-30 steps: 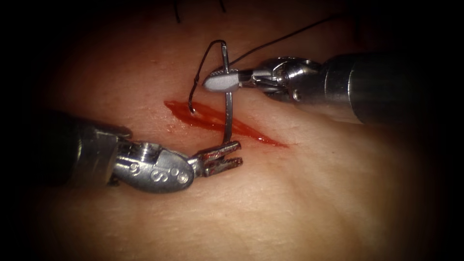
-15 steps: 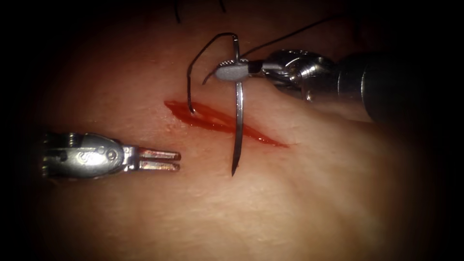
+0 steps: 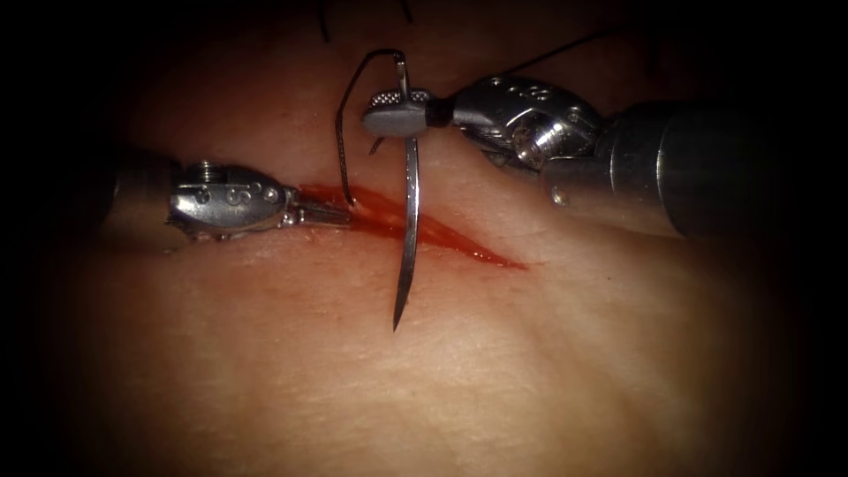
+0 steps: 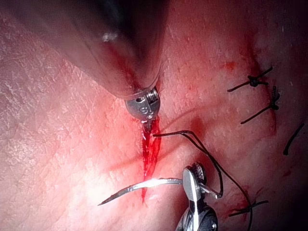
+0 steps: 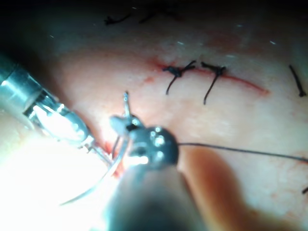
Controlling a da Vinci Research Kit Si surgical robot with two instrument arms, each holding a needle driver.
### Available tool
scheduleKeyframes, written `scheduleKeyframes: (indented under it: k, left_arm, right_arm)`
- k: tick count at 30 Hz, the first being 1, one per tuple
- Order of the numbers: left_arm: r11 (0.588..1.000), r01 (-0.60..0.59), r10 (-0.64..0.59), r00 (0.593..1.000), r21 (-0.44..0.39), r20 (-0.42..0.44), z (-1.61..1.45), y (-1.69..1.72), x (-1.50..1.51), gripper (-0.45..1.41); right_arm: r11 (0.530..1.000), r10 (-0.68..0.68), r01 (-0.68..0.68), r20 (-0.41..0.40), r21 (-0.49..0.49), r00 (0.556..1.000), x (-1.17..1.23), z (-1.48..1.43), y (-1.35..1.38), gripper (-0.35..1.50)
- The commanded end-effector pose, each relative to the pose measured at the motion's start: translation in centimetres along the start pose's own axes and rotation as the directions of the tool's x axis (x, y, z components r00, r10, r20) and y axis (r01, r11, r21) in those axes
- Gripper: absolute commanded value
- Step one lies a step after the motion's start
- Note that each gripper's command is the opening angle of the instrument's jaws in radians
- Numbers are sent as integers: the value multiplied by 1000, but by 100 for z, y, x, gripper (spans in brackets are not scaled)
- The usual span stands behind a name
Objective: Wound Closure
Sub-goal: Insert the needle through the other side of the tissue using the right gripper
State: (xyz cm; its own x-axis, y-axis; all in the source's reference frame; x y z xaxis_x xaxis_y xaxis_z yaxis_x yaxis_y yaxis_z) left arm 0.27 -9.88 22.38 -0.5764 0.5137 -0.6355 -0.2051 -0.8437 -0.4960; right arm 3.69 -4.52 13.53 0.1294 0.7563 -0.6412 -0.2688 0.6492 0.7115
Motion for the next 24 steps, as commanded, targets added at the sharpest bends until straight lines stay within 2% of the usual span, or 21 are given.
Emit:
scheduleKeyframes:
  k: [1,10,13,14,16,18,20,21,22,23,24]
  left_arm:
    - [1000,-3,3,1000,-4,27,15,-3,-3,-45]
    - [1000,-6,9,991,-24,135,27,-32,4,-45]
    - [999,2,9,973,-47,230,34,-40,8,-45]
    - [995,8,20,958,-98,287,36,-44,12,-45]
    - [986,27,31,939,-164,342,36,-46,16,-45]
    - [958,61,57,916,-279,398,37,-46,23,-45]
    - [922,91,79,907,-376,413,38,-45,31,-45]
    - [912,102,79,906,-397,415,38,-45,32,-45]
    - [902,117,78,903,-416,423,38,-44,33,-38]
    - [878,152,69,898,-453,434,38,-40,34,-15]
    - [866,169,65,895,-471,441,38,-37,33,-8]
  right_arm:
    - [1000,-10,10,-1,0,1000,-3,8,1,-35]
    - [998,-56,56,-2,-12,998,-4,8,-4,-35]
    - [997,-74,74,-2,-14,997,-4,9,-4,-35]
    - [996,-85,85,-2,-17,996,-4,9,-4,-35]
    - [996,-91,91,-2,-15,996,-4,9,-4,-35]
    - [995,-104,104,0,-9,995,-4,9,-4,-35]
    - [994,-110,110,0,-3,994,-4,9,-5,-35]
    - [994,-110,110,0,-3,994,-4,9,-5,-35]
    - [994,-110,110,-3,-3,994,-4,9,-5,-35]
    - [994,-110,110,-3,0,994,-4,9,-5,-35]
    - [994,-110,110,-3,3,994,-4,9,-5,-35]
